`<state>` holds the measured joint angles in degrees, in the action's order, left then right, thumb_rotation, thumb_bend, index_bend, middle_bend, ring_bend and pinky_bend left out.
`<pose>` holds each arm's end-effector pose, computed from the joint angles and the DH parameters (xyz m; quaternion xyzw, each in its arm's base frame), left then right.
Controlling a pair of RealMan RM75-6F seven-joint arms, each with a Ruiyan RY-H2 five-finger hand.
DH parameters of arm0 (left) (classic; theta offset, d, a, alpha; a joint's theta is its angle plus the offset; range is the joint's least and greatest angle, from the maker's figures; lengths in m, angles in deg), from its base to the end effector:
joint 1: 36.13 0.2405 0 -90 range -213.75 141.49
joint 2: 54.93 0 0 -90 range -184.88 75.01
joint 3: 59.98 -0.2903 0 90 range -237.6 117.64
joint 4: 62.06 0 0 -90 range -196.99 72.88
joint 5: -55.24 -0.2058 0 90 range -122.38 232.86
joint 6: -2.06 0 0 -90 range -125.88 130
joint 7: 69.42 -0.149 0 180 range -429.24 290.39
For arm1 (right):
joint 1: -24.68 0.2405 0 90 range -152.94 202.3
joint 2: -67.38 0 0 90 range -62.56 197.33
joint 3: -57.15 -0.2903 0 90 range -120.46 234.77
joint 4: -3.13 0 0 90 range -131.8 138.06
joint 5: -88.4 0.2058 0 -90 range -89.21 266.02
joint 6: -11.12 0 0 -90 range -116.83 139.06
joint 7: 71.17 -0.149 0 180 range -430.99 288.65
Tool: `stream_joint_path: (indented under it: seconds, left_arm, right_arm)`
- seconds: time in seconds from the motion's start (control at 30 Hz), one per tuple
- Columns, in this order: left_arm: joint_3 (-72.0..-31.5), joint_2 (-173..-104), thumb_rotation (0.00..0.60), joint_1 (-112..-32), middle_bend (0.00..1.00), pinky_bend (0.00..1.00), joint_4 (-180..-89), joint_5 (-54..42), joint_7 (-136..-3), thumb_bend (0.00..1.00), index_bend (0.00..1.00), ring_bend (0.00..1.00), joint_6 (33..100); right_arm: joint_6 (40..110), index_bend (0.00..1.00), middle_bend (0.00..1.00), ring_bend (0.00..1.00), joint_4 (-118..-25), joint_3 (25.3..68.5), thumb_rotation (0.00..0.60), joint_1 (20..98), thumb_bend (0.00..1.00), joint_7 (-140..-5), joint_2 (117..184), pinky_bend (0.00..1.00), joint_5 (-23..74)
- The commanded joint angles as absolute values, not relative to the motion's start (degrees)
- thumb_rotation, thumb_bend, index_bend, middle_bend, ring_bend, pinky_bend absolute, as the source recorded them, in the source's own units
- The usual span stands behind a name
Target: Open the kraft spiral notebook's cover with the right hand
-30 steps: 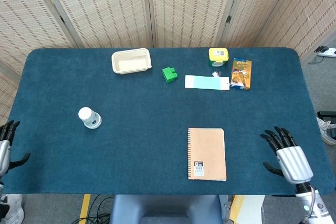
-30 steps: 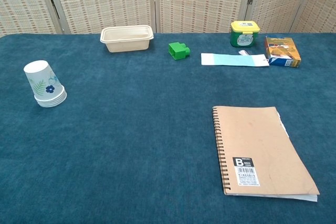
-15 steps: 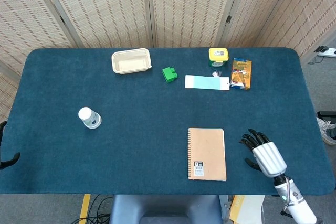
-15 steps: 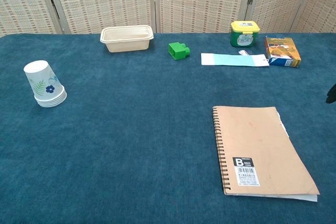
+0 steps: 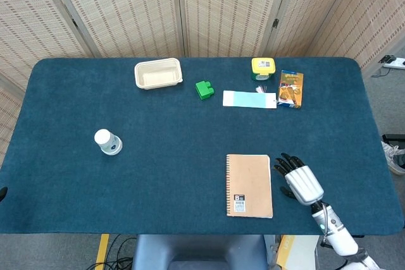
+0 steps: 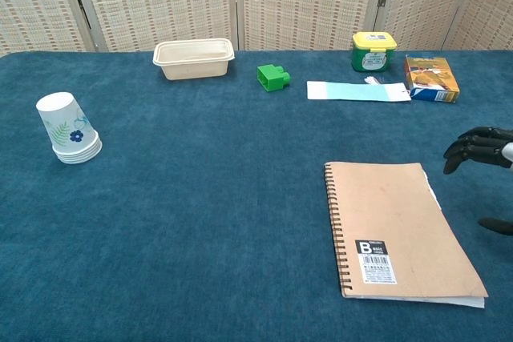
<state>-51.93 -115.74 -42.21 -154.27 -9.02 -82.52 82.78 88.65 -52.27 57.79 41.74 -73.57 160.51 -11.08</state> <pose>-0.3848 0.2056 0.2244 -0.5200 -0.3861 -0.2502 0.7196 -0.3348 -0.2504 0.0076 0.7476 -0.2837 0.3806 0.4645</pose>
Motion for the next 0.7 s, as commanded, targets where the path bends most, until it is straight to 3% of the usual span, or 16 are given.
stream_joint_path:
  seconds: [0.03,0.7]
  left_arm:
    - [-52.0,-115.6,0.6,-42.1,0.07,0.21,-154.2,-9.0,-82.3,0.26,0.1,0.09,82.6]
    - [-51.6,-114.7,0.6,-41.3,0.07,0.2,-154.2,-8.5,-80.6,0.26,0.1,0.09,82.7]
  right_arm:
    - [88.1,0.31,0.25,0.14,-50.5,57.7,0.6,42.7,0.25,-74.6,162.0,0.24,-10.8]
    - [88.2,0.31,0.24,0.14,-47.0,58.8,0.6,45.5,0.25,-74.9,165.6,0.24,-10.1]
